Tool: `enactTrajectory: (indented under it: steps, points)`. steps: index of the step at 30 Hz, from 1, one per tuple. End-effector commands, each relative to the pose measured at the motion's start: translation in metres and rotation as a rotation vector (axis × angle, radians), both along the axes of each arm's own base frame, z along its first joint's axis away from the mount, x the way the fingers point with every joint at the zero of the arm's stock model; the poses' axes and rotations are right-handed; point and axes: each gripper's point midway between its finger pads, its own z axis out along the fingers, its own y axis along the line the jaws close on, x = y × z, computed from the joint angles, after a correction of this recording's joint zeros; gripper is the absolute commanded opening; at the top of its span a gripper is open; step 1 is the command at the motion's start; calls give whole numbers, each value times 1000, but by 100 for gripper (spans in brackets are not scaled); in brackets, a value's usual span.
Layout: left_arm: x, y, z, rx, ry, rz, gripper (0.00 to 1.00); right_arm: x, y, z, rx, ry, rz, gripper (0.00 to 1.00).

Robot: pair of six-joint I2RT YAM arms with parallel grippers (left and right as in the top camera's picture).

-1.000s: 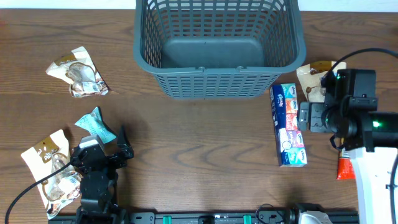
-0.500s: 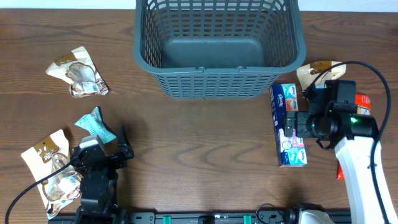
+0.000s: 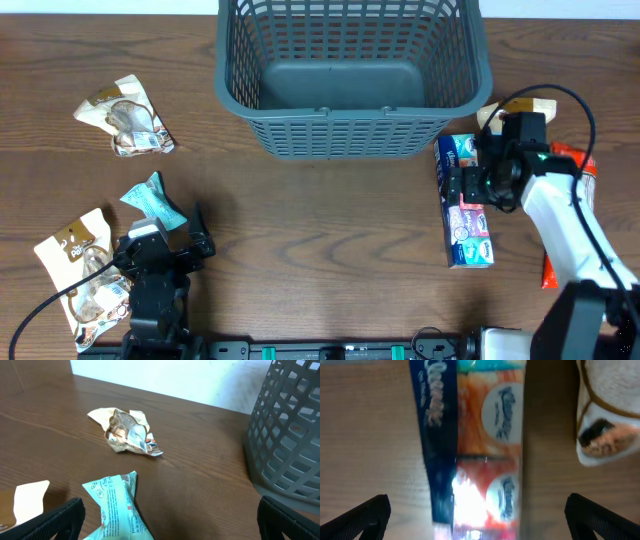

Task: Pack container
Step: 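Move the right gripper over the blue tissue box and grasp it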

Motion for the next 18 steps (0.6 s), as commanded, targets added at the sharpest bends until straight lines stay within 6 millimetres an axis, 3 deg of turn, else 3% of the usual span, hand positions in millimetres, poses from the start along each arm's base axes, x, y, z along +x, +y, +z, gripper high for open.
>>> enactTrajectory:
  steps: [1,9,15,18]
  points:
    - [-2,3,4,2,-7,17,99,2,-1,-14,16,25,-19,99]
    - [-2,3,4,2,-7,17,99,15,-3,-47,18,52,-19,99]
    - [-2,3,4,2,-7,16,99,12,-2,-76,25,122,-20,99]
    - [-2,3,4,2,-7,17,99,9,-2,-83,30,145,-35,93]
